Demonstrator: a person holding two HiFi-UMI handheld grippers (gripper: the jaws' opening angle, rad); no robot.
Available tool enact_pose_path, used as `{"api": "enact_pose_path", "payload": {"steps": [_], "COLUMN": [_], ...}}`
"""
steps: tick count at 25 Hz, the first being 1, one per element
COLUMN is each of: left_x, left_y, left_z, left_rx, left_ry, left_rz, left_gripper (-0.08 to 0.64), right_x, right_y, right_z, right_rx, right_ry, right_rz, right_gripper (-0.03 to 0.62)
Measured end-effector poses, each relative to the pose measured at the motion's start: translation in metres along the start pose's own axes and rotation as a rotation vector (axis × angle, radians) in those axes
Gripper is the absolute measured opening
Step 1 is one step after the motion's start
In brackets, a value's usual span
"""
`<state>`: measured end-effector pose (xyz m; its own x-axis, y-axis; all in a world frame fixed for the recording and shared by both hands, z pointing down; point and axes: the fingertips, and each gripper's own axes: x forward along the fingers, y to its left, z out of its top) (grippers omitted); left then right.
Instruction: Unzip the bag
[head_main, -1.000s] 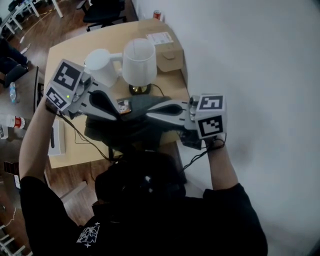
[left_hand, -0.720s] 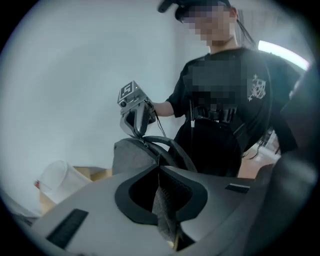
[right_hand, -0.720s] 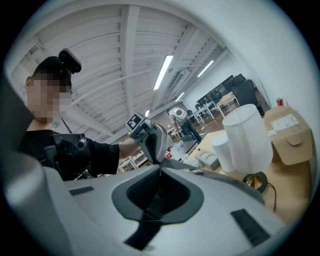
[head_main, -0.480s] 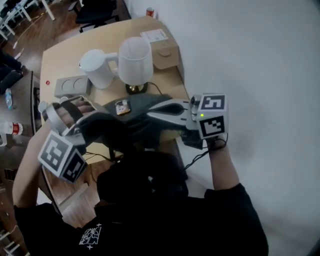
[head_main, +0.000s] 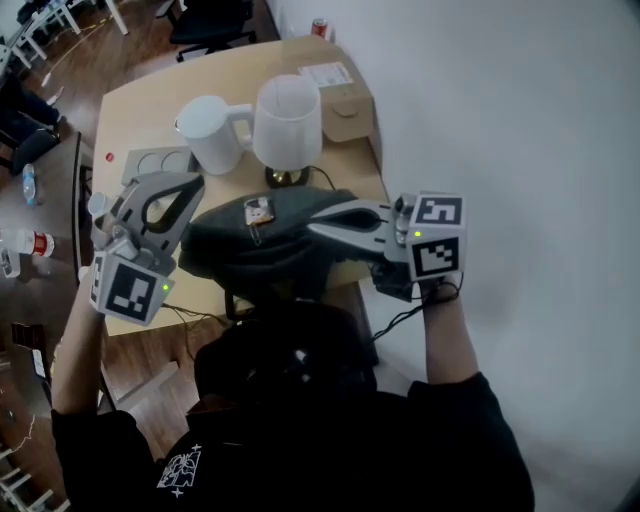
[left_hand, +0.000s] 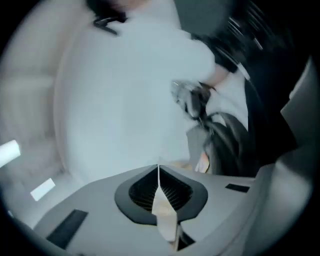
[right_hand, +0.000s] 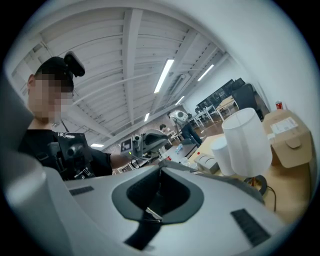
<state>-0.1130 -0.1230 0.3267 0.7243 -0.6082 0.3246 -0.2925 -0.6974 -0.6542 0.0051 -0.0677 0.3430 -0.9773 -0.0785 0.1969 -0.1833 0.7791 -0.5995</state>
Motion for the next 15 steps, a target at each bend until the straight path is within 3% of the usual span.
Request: {"api": "enact_pose_path", "payload": {"steps": [1, 2, 3, 4, 7, 11, 13, 15], "left_x": [0.001, 0.001, 0.003, 0.005, 0.014, 0.016, 0.013, 0.013], "left_y": [0.003, 0.005, 0.007, 0.008, 0.000, -0.010, -0.004, 0.005], "left_z": [0.010, 0.019, 0.025, 0.027, 0.022, 0.020, 0.028, 0.031], "left_rx": [-0.306, -0.555, -0.717, -0.805, -0.922, -1.142, -1.213, -1.241], "left_ry": [-0.073, -0.141, -0.190, -0.214, -0.205, -0.230, -0.285, -0.319], "left_rz": [-0.078, -0.162, -0.230, -0.270, -0.329, -0.458, -0.521, -0.514], "left_gripper": [0.008, -0.008, -0.008, -0.006, 0.000, 0.000, -0.002, -0.002], "right_x": [0.000, 0.000, 0.001, 0.001, 0.001, 0.002, 0.001, 0.001], "right_y": [0.000, -0.001, -0.001, -0.001, 0.000, 0.001, 0.000, -0.002], "right_z": [0.000, 0.001, 0.001, 0.002, 0.003, 0.004, 0.004, 0.004], "right_rx": [0.002, 0.003, 0.005, 0.007, 0.006, 0.004, 0.003, 0.003], "right_ry": [-0.003, -0.005, -0.006, -0.008, -0.011, -0.009, -0.008, -0.011], "right_rz": [0.000, -0.002, -0.005, -0.008, -0.017, -0.005, -0.001, 0.001], "right_gripper": [0.009, 0.009, 0.009, 0.009, 0.009, 0.009, 0.009, 0.009]}}
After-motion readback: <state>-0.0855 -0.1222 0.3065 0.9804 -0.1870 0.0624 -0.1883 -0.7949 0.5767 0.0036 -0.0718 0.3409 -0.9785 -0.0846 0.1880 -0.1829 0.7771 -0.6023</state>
